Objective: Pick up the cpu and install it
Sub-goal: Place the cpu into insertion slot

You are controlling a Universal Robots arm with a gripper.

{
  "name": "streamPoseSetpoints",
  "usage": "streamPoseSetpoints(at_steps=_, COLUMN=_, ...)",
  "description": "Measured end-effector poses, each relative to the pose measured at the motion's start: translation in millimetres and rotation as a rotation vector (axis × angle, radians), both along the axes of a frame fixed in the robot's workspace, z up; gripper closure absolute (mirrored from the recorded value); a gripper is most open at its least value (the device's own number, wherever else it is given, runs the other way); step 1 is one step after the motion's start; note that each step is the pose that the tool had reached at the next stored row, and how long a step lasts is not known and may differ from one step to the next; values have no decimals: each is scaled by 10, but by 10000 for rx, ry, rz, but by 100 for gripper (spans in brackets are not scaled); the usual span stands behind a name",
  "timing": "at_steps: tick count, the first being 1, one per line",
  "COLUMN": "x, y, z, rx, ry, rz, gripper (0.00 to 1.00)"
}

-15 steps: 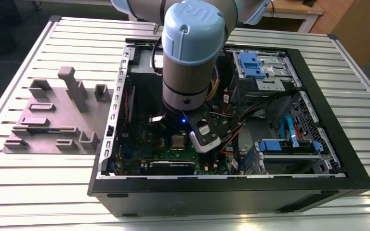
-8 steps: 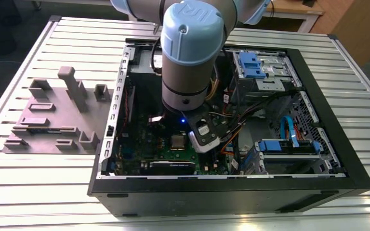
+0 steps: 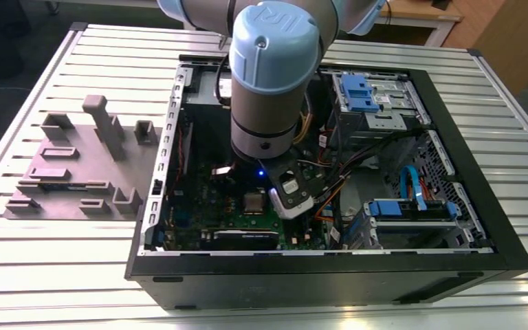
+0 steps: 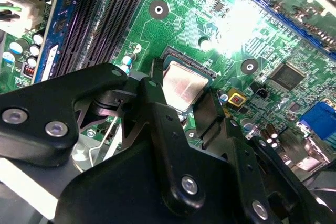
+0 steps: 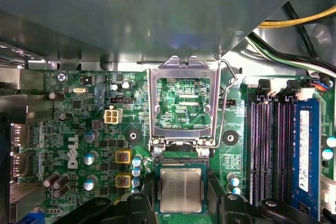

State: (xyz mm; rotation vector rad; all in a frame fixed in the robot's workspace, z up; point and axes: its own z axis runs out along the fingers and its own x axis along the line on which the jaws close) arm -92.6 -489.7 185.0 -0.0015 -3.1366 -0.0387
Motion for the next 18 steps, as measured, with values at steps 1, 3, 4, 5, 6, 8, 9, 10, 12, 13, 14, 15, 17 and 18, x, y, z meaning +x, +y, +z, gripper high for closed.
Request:
streamPoseSetpoints(at_steps=1, x=0, y=0, z=-2, rx=2, ry=-1, rz=0, gripper=53)
streamPoseSetpoints(at_steps=3, x=1, y=1, z=-3, rx=5, ry=-2, rz=0, gripper=53)
streamPoseSetpoints(at_steps=4, x=1, y=1, z=-4, rx=6, ry=-3, rz=0, gripper=53)
streamPoseSetpoints(at_steps=5, x=1, y=1, z=-4, rx=6, ry=-3, rz=-1, gripper=53)
streamPoseSetpoints(at_steps=6, x=0, y=1, z=-4, rx=6, ry=-3, rz=-1, gripper=53)
streamPoseSetpoints(at_steps=8, x=0, y=1, z=-6, rx=7, ry=-1, rz=-2, gripper=53)
streamPoseSetpoints(at_steps=9, x=-1, y=2, z=-6, rx=9, ry=1, rz=-4, gripper=52)
streamPoseSetpoints(at_steps=10, x=-1, y=2, z=-7, rx=10, ry=-1, rz=-5, gripper=52)
streamPoseSetpoints(at_steps=12, x=2, y=1, z=-7, rx=10, ry=-5, rz=-1, gripper=47)
streamPoseSetpoints(at_steps=13, x=3, y=2, z=-6, rx=9, ry=-4, rz=0, gripper=47)
streamPoseSetpoints(at_steps=14, x=3, y=2, z=-6, rx=9, ry=-4, rz=0, gripper=47)
streamPoseSetpoints(at_steps=15, x=3, y=2, z=-6, rx=9, ry=-5, rz=0, gripper=47)
streamPoseSetpoints(at_steps=17, x=3, y=2, z=0, rx=10, ry=-4, rz=-1, gripper=47)
streamPoseSetpoints(at_steps=18, x=4, y=3, z=6, rx=15, ry=1, rz=0, gripper=47)
